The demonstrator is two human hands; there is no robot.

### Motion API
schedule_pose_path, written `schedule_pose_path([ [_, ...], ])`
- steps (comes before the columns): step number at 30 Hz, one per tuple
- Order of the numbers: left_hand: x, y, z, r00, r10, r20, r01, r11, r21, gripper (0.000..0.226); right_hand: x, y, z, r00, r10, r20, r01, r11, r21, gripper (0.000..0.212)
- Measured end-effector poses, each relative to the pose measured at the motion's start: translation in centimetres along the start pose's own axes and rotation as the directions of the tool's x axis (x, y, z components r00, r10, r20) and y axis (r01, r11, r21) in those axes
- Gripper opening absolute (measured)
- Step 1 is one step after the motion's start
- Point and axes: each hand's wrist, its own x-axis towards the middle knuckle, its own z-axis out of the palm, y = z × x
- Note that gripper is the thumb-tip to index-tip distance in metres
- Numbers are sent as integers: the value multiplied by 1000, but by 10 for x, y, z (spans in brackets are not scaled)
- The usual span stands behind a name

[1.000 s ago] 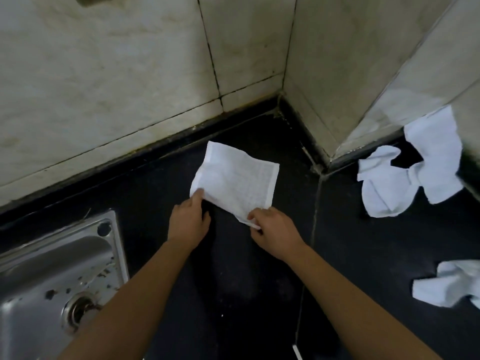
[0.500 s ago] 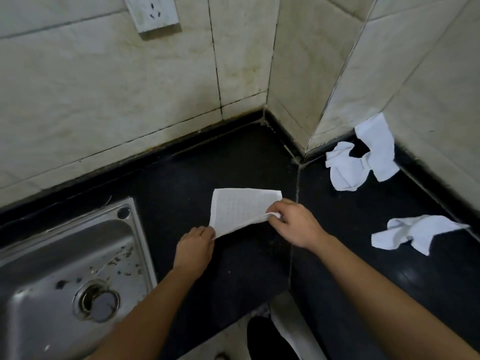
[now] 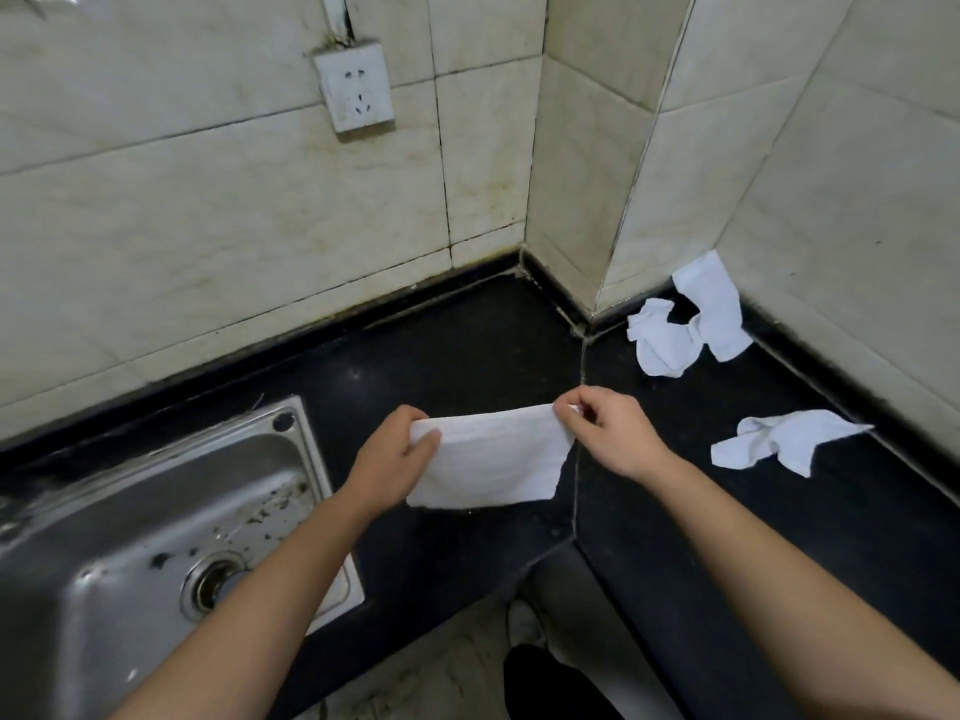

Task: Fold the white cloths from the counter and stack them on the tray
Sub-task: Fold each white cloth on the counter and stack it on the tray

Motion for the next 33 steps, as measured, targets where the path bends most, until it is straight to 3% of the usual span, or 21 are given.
schedule_pose_path([
  [3, -7, -2, 3, 996, -26, 87, 15, 992, 124, 37, -8, 2, 2, 998, 48, 42, -49, 999, 7, 14],
  [7, -4, -6, 6, 996, 53, 66, -59, 993, 101, 14, -7, 7, 0, 993, 88, 75, -86, 996, -29, 12],
  [13, 20, 9, -14, 962, 199, -189, -183, 978, 99, 10, 18, -7, -17, 989, -97, -113, 88, 993, -79, 14],
  [15, 28, 22, -26, 926, 215, -309, -201, 977, 79, 5, 26, -18, -23, 961, -176, -214, 162, 983, -82, 17],
  [18, 33, 37, -41, 843, 258, -472, -230, 966, 118, 15, 30, -30, -24, 909, -257, -329, 246, 966, -76, 20],
  [21, 29, 31, -43, 777, 351, -522, -267, 935, 232, 13, 26, -30, -16, 897, -289, -334, 265, 957, -117, 21],
  [23, 23, 12, -35, 777, 410, -477, -269, 902, 337, 12, 18, -18, -2, 906, -326, -271, 274, 938, -214, 19],
  [25, 12, -18, -20, 834, 416, -364, -258, 876, 408, 17, 8, 3, 19, 940, -319, -122, 265, 908, -326, 17],
  [29, -33, -83, 31, 965, 258, -44, -204, 849, 487, 25, -30, 43, 69, 972, -84, 219, 172, 889, -423, 18],
  [33, -86, -118, 73, 984, 108, 144, -164, 868, 469, 24, -78, 67, 111, 932, 74, 356, 99, 890, -446, 21],
])
